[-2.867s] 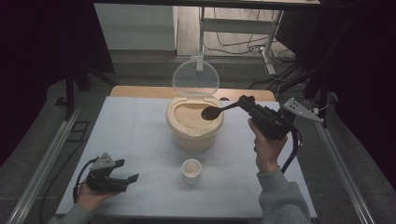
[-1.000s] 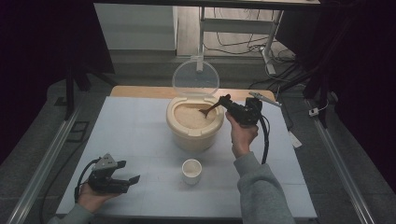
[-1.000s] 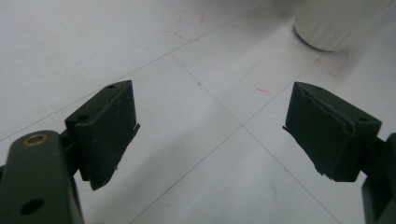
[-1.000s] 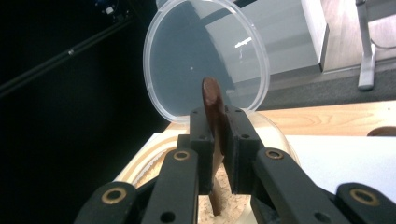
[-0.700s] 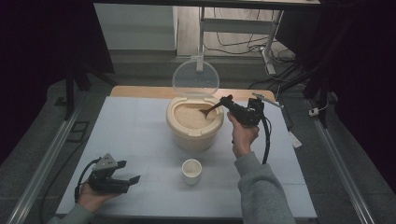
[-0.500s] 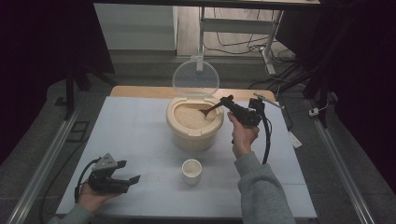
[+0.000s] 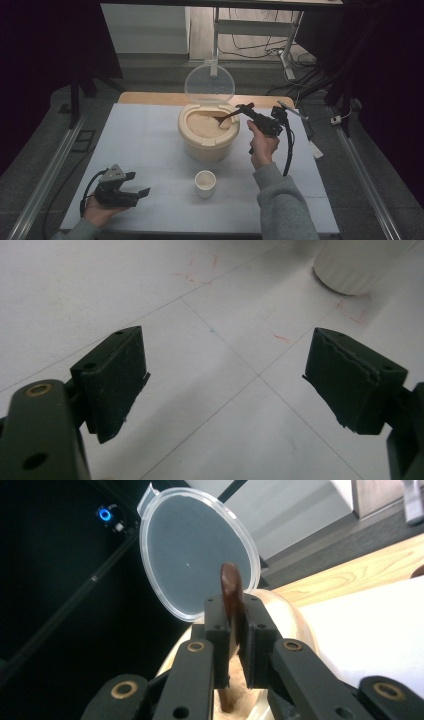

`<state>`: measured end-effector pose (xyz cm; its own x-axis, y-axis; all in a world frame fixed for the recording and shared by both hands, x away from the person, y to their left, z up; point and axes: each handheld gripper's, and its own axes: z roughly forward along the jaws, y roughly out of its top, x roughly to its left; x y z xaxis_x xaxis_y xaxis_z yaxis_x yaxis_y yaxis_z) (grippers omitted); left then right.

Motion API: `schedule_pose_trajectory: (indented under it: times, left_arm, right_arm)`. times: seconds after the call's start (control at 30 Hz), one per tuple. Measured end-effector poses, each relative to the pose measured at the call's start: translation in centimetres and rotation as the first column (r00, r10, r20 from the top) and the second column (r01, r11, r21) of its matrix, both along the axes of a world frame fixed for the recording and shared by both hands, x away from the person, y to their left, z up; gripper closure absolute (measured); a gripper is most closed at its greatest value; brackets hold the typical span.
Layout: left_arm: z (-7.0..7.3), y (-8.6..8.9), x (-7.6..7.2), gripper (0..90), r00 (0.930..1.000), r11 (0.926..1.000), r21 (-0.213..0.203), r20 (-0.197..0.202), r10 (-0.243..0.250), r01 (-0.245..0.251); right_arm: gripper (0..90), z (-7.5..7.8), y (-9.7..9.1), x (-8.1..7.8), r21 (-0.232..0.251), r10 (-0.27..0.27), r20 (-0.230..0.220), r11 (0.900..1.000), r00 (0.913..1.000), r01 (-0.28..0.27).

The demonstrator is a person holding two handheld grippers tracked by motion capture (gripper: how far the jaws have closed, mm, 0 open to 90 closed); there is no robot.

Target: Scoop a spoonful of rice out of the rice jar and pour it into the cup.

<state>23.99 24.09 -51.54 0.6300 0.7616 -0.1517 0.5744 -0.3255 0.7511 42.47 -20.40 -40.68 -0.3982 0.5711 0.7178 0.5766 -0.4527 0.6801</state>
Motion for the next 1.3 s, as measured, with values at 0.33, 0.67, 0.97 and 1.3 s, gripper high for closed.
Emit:
schedule_pose_trajectory:
  times: [0.33, 0.67, 0.97, 1.3]
  left_arm:
    - [0.0, 0.0, -0.1, 16.6, 1.0, 1.0, 0.002, 0.001, 0.0, 0.0]
    - [0.0, -0.1, -0.1, 16.7, 1.0, 1.0, 0.004, 0.001, -0.002, 0.002]
    - [0.0, -0.1, -0.1, 16.7, 1.0, 1.0, 0.006, 0.0, 0.0, 0.0]
    - [0.0, -0.1, -0.1, 16.8, 1.0, 1.0, 0.006, 0.0, 0.0, 0.0]
  right_arm:
    - [83.4, -0.1, -0.3, -0.1, 0.027, -0.004, -0.028, 0.9996, 0.9996, 0.005]
    - [83.4, -0.1, -0.8, -0.2, 0.089, -0.002, -0.062, 0.996, 0.9981, 0.007]
    - [83.4, -0.2, -1.6, -0.2, 0.134, -0.003, -0.082, 0.9909, 0.9966, 0.014]
    - [83.4, -0.4, -2.1, -0.3, 0.183, 0.005, -0.104, 0.9829, 0.9945, 0.014]
